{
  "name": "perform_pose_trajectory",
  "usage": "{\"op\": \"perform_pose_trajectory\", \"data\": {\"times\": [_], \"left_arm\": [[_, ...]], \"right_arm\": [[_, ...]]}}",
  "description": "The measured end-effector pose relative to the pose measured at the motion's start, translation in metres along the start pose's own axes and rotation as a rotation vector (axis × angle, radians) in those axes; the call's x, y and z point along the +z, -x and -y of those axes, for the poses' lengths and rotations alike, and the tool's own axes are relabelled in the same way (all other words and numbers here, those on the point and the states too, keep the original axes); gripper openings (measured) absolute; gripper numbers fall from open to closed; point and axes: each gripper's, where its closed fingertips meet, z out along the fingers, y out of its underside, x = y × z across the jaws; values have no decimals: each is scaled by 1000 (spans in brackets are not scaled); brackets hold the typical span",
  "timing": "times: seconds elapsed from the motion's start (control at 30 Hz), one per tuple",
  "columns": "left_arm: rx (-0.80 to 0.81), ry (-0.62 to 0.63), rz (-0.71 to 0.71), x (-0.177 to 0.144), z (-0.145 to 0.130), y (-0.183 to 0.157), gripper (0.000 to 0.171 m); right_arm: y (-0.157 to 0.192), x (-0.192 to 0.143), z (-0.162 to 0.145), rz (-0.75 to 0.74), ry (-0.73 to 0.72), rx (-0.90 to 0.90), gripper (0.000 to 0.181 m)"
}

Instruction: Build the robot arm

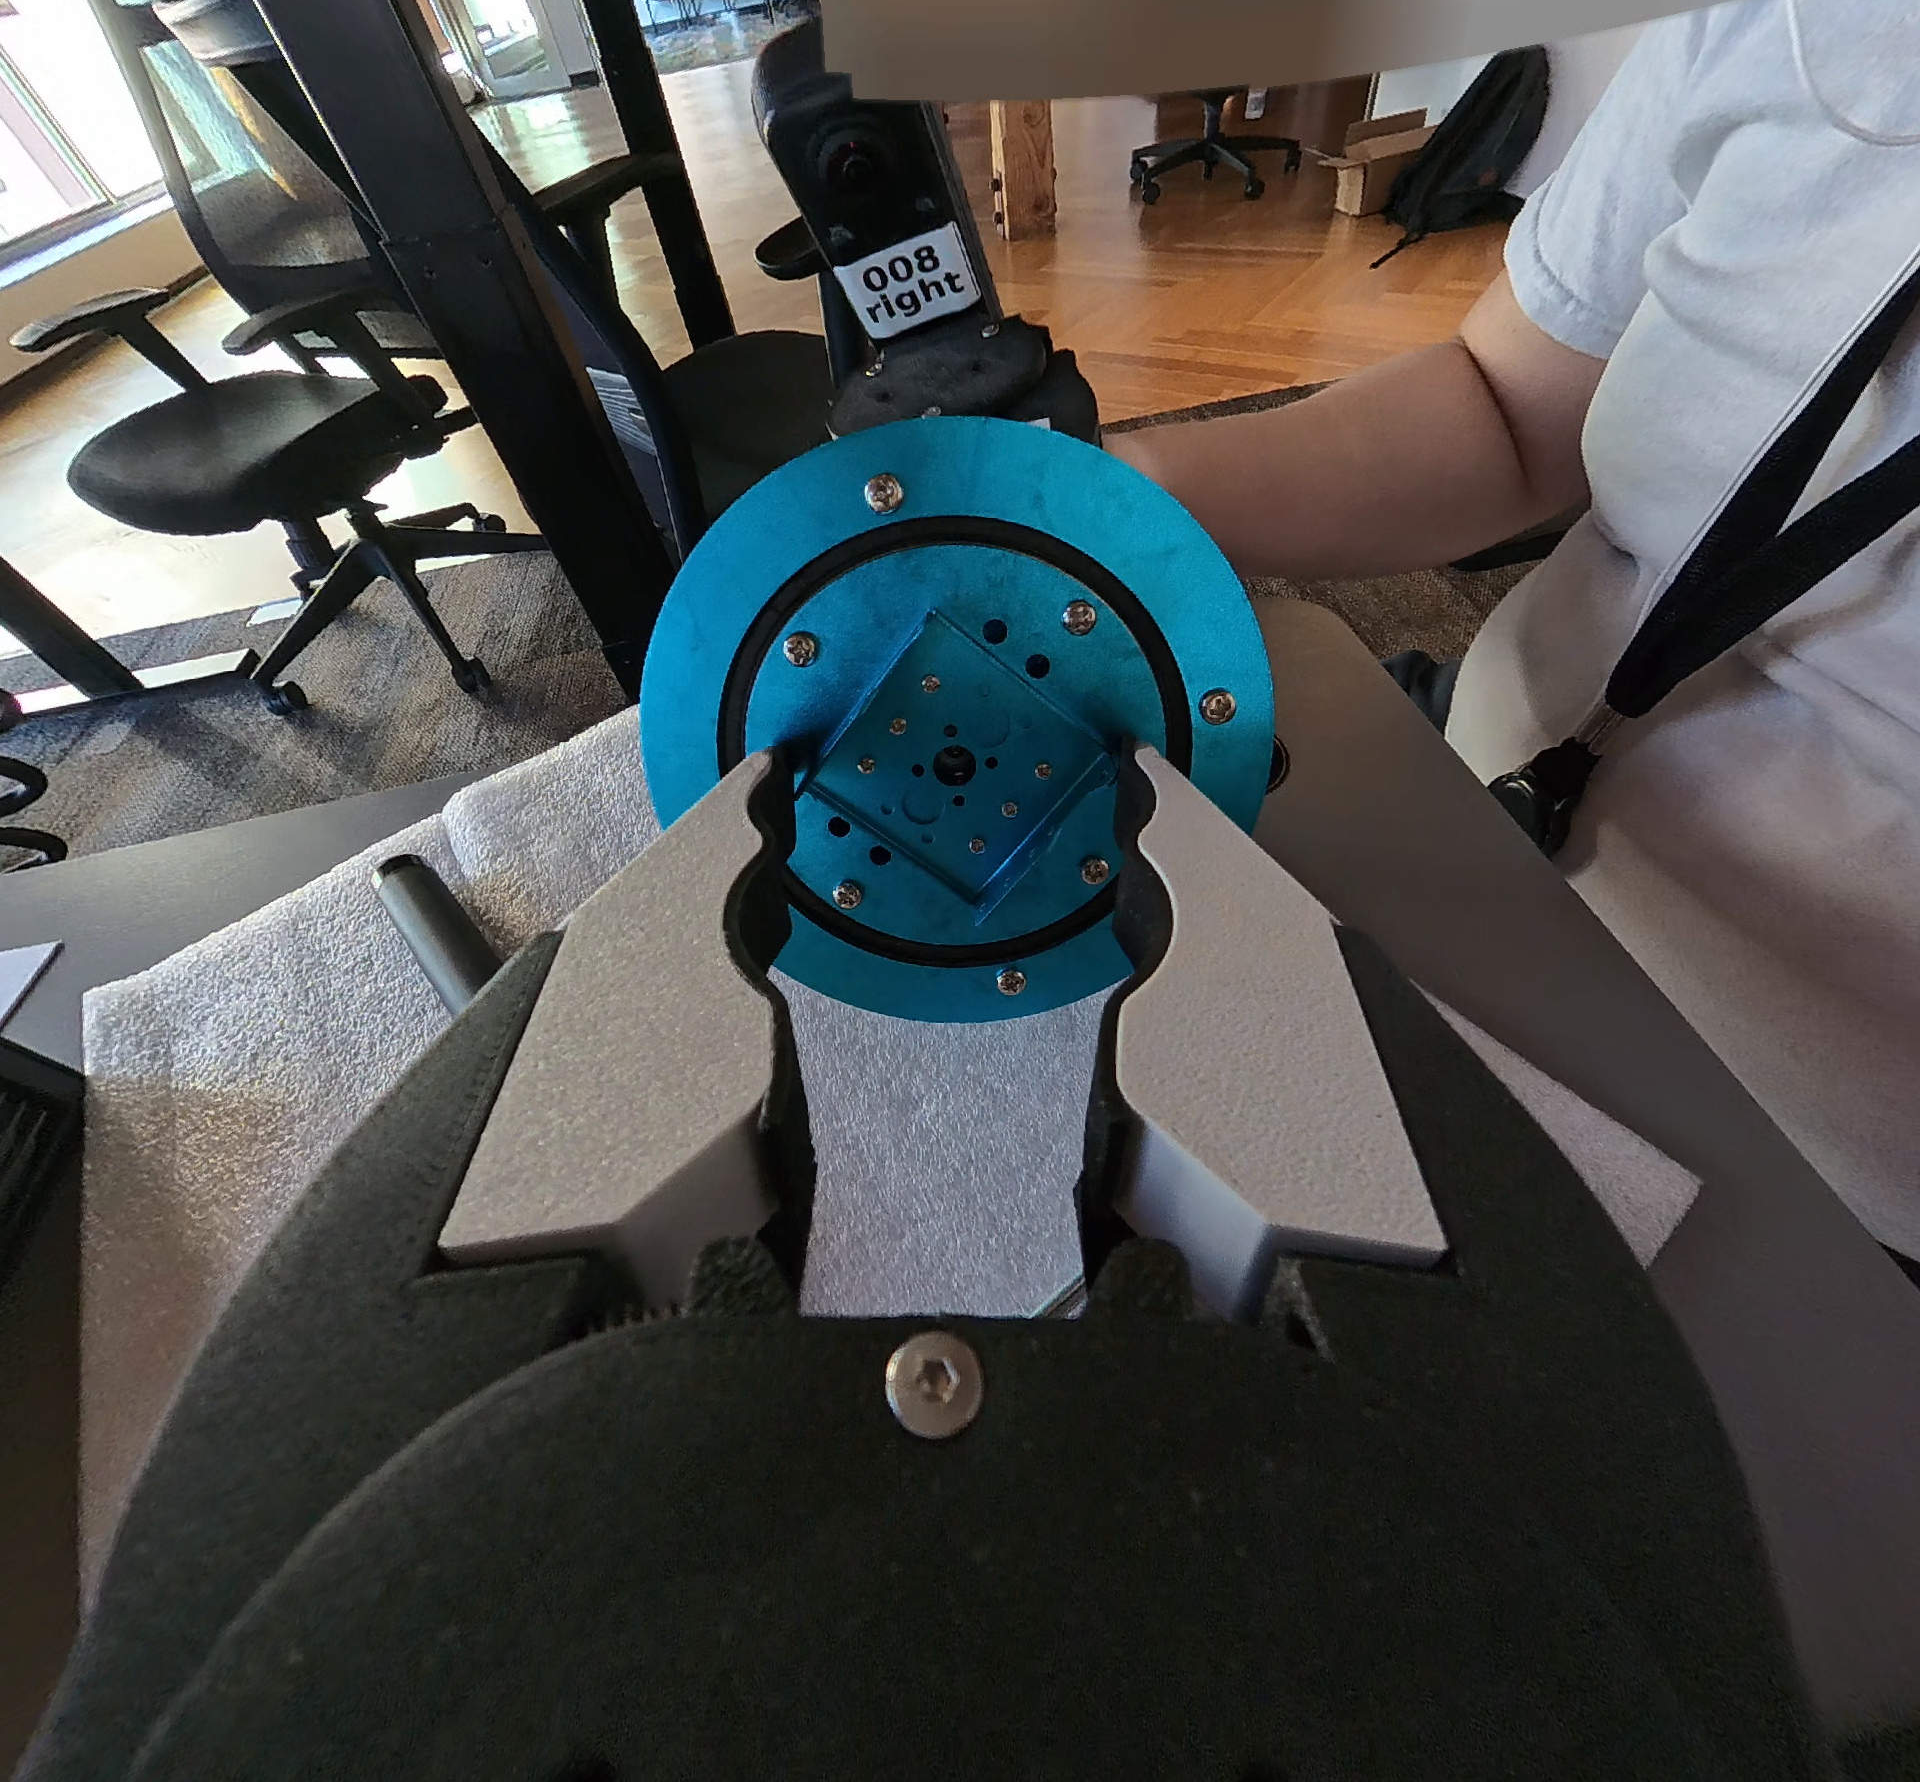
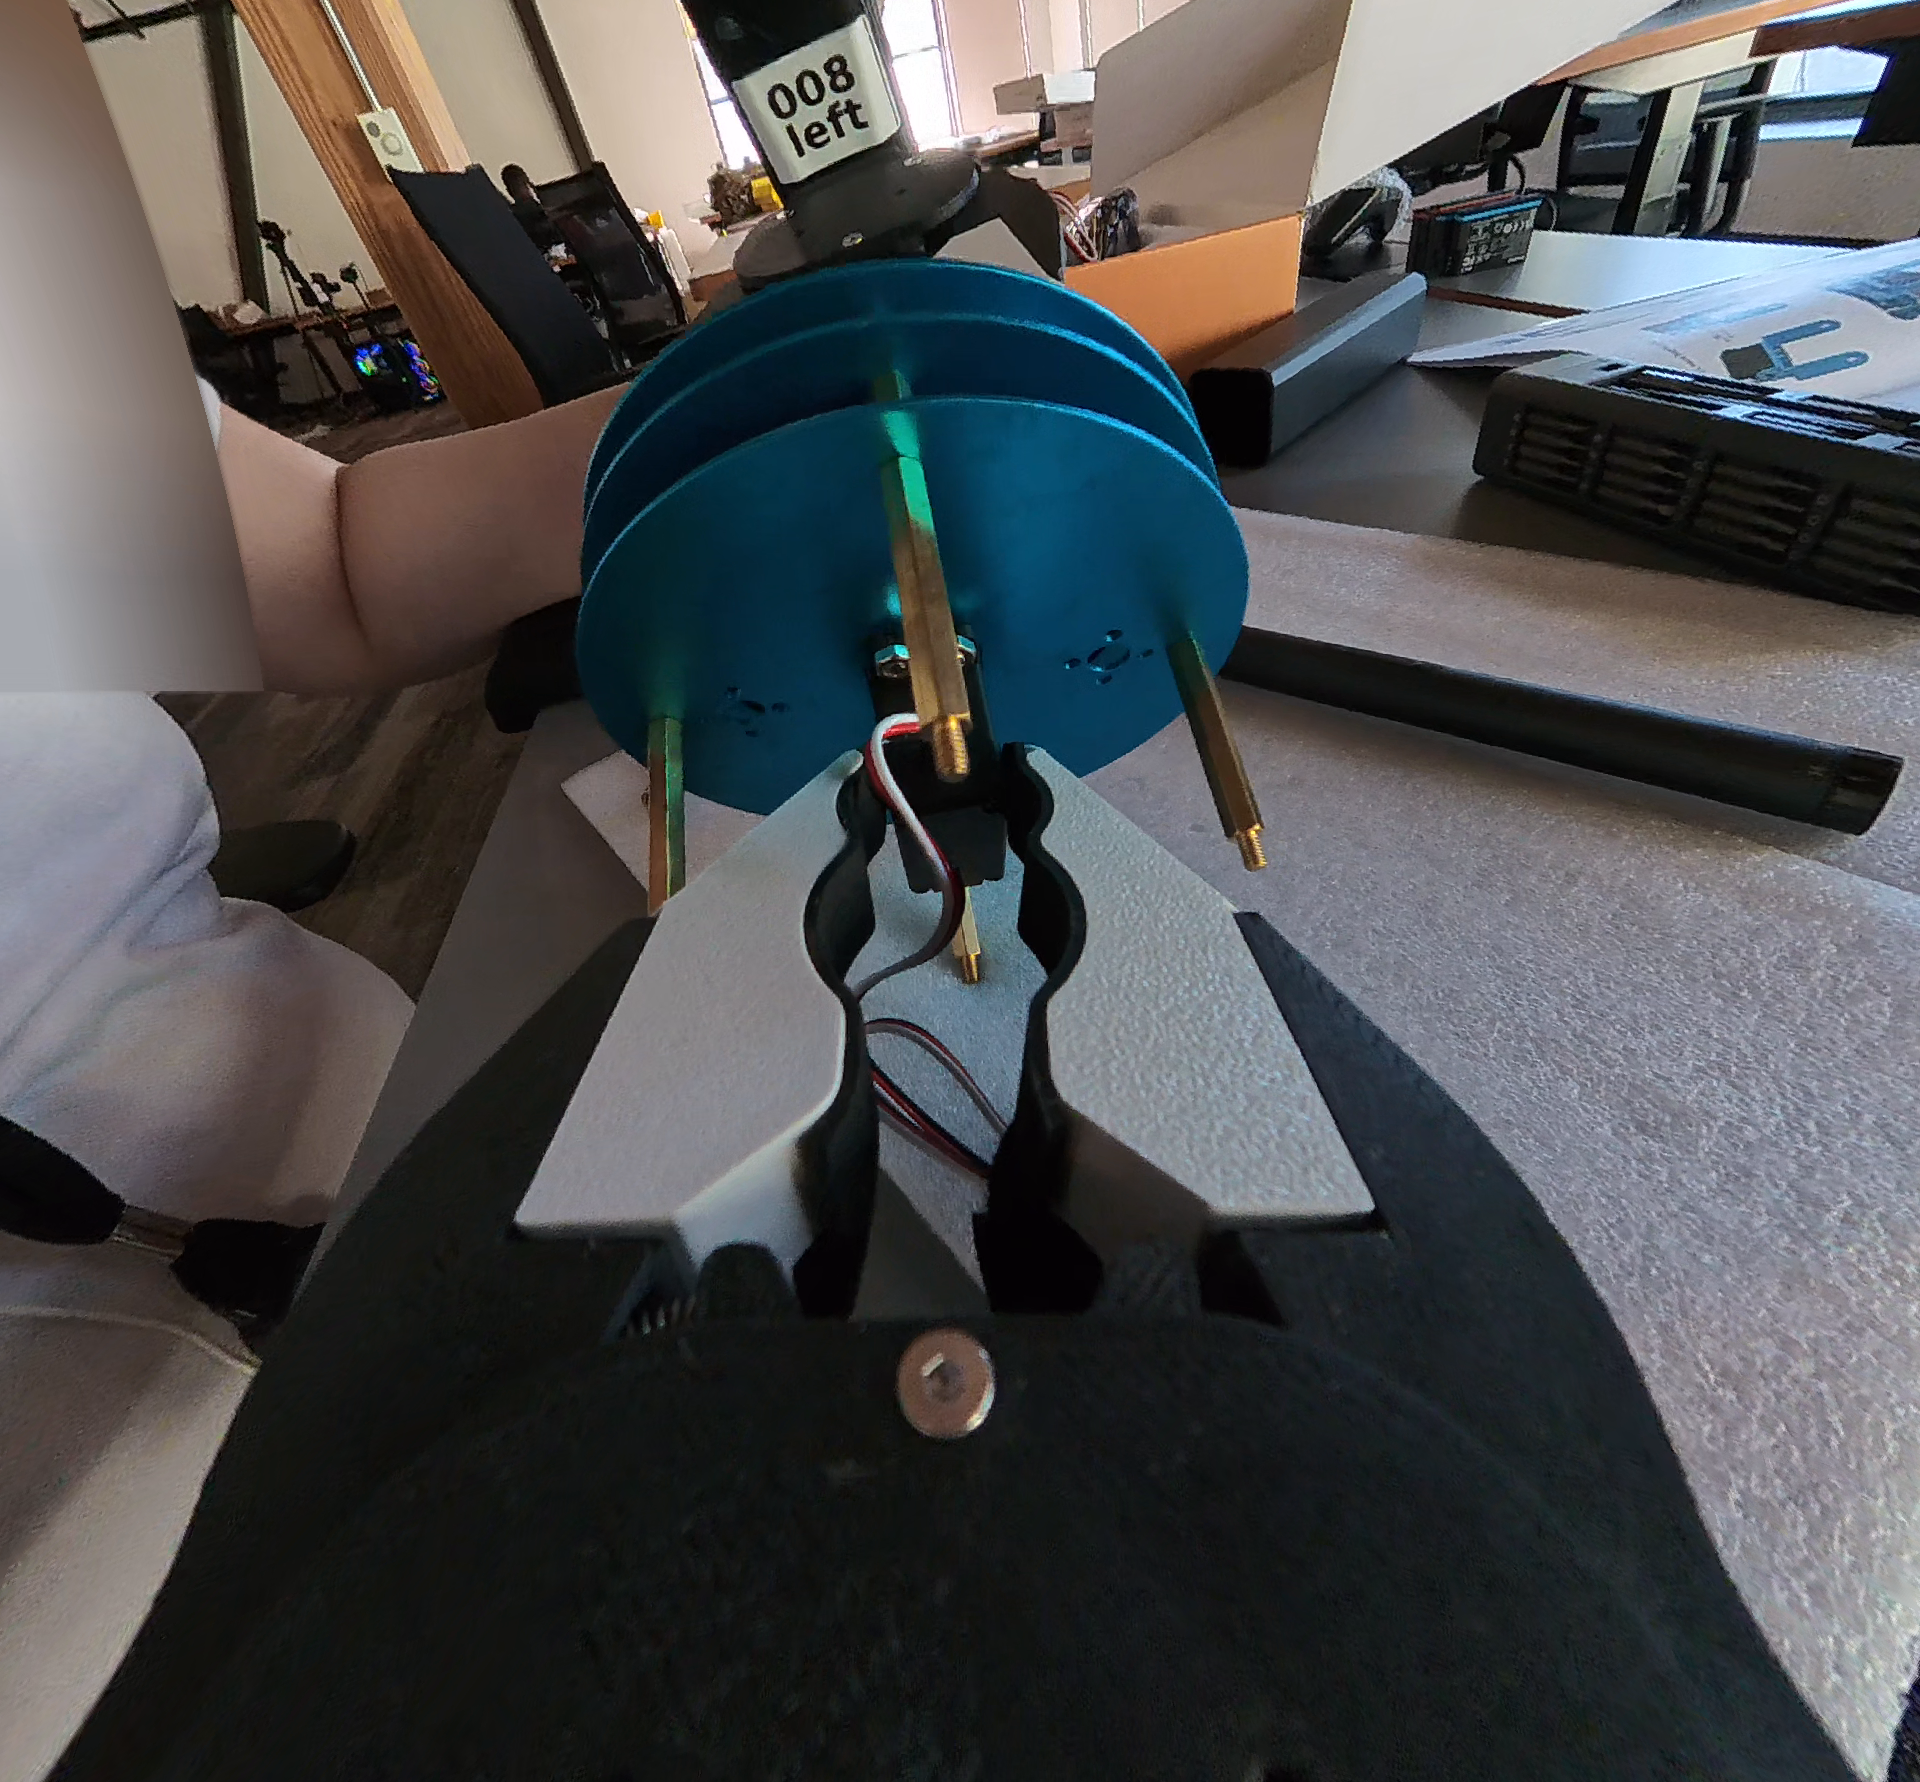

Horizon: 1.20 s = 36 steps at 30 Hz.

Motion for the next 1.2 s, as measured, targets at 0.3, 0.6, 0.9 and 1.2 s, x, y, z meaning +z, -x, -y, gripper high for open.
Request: {"op": "perform_pose_trajectory", "data": {"times": [0.3, 0.6, 0.9, 1.2], "left_arm": [[69, -9, 19, 12, 13, -6, 60], [86, 16, 30, 15, 15, -7, 60], [21, 57, 36, 15, 14, -7, 61], [-201, 77, 41, 13, 14, -2, 57]], "right_arm": [[5, -9, -2, 70, -58, 38, 23], [5, -11, -2, 68, -78, 17, 23], [5, -10, -2, 46, -85, -6, 22], [6, -10, -2, 10, -81, -35, 22]]}}
